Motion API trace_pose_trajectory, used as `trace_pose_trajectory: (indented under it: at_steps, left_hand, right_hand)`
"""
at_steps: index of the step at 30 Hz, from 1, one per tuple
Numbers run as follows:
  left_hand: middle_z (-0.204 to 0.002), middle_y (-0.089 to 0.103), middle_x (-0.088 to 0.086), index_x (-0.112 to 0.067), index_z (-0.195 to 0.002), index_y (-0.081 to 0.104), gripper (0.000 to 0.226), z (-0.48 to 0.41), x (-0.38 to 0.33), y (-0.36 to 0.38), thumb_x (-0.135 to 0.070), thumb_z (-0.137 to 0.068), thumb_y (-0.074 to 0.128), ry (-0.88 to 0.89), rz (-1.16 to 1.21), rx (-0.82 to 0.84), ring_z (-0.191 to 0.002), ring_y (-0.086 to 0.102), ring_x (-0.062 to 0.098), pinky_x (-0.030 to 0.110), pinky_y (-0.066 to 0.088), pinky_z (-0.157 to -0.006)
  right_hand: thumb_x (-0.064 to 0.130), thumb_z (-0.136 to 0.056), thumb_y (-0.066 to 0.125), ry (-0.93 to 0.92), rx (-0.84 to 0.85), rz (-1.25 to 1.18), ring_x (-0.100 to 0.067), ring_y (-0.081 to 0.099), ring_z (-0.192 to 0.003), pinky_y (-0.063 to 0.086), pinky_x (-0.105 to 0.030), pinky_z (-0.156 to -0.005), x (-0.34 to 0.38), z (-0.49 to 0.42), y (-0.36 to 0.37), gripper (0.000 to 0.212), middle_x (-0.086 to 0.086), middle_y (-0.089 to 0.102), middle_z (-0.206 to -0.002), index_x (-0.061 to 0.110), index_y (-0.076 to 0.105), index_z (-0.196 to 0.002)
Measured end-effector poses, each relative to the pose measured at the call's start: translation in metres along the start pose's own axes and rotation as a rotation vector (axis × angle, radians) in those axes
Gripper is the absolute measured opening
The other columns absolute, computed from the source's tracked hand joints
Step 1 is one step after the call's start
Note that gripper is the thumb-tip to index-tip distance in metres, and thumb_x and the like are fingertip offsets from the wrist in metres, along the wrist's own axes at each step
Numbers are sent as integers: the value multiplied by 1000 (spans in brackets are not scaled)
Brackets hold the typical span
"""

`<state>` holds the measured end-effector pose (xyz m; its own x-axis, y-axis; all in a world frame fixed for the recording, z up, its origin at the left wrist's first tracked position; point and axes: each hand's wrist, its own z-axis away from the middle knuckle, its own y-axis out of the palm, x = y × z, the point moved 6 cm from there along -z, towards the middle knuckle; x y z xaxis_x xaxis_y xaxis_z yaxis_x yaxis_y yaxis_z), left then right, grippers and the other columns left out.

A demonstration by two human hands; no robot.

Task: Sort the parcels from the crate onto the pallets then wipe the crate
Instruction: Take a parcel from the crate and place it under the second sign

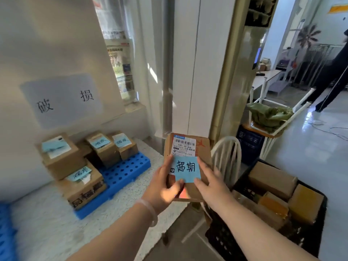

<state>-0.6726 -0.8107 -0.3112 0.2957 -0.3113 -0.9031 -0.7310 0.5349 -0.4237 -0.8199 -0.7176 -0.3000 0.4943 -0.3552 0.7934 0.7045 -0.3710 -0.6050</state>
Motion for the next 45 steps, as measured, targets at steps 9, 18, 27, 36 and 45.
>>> trace_pose_trajectory:
  at_steps: [9,18,27,36,45]
  left_hand:
    - [-142,41,-11,-71,-136,12,81,60,84,-178,-39,-89,69,-170,-5,-282,-125,47,6,34,48,-105]
    - [-144,42,-7,-77,-134,6,86,151,135,-279,-70,-69,62,-339,-37,-508,-126,49,13,41,50,-102]
    - [-133,45,-12,-79,-130,6,84,257,153,-310,-40,-89,69,-542,-25,-818,-120,51,8,37,52,-100]
    - [-129,55,-12,-63,-141,13,82,312,181,-316,-30,-91,68,-592,79,-877,-113,60,8,36,55,-96]
    - [-121,34,-5,-53,-146,17,73,332,240,-367,-41,-92,65,-762,-29,-759,-104,45,9,22,40,-94]
  right_hand:
    - [41,-100,48,-202,157,46,-6,30,-115,50,-28,-87,122,-11,167,62,11,18,-149,63,11,-145]
    - [45,-97,52,-391,411,84,-11,31,-130,44,-44,-105,196,12,292,66,10,16,-149,67,9,-142]
    - [49,-96,51,-553,712,135,-18,25,-140,43,-43,-106,236,68,372,65,3,13,-155,62,11,-146]
    - [46,-95,53,-567,823,182,-15,36,-131,45,-39,-104,241,106,411,65,6,20,-154,57,17,-148]
    - [43,-97,54,-442,834,261,-20,30,-140,37,-41,-112,251,118,482,66,2,14,-160,52,18,-150]
